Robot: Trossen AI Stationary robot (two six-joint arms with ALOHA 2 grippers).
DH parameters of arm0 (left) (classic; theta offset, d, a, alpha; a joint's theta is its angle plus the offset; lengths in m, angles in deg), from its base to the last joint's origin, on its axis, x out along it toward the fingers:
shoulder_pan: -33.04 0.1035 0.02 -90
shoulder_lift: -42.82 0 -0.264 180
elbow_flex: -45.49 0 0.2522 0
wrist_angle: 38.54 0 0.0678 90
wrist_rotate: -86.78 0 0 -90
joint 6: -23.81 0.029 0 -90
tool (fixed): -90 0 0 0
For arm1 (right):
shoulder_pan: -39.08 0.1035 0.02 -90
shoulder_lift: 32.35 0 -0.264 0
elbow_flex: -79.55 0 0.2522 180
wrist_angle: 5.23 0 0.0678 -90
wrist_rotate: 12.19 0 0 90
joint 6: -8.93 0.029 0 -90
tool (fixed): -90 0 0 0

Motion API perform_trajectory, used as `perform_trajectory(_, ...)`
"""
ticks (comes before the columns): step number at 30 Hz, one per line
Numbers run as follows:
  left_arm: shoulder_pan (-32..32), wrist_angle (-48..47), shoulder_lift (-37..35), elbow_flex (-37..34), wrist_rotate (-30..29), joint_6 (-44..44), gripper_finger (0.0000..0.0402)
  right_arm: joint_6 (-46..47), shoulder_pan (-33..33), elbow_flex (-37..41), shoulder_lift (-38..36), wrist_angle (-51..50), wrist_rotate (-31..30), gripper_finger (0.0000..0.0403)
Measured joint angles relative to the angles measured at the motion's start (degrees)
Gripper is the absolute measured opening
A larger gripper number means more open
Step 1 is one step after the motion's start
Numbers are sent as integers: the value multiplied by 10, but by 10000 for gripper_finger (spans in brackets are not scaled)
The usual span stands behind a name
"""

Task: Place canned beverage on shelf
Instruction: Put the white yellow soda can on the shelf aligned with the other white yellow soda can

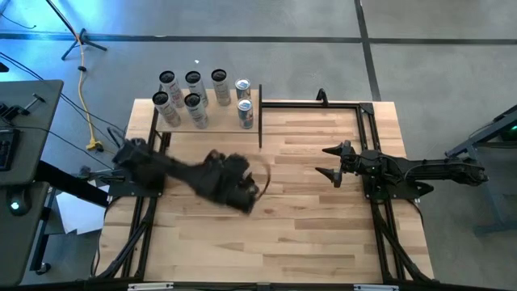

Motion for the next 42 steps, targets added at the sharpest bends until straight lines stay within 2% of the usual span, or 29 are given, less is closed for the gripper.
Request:
perform_trajectory(3,-51,-1,0,-41,-110,-136,326,0,0,0,0,0,0,400)
perform_trajectory(6,-80,8,0,-98,-168,-262,326,0,0,0,0,0,0,400)
perform_trajectory(11,-95,88,0,-192,-235,-348,326,0,0,0,0,0,0,400)
perform_trajectory(16,-95,204,0,-264,-278,-345,326,0,0,0,0,0,0,400)
perform_trajectory(19,-91,258,0,-300,-316,-346,326,0,0,0,0,0,0,400)
perform_trajectory(22,-82,298,0,-327,-329,-343,326,0,0,0,0,0,0,400)
perform_trajectory(31,-58,480,1,-395,-360,-205,326,0,0,0,0,0,0,400)
perform_trajectory(42,-61,533,8,-421,-389,-180,326,0,0,0,0,0,0,400)
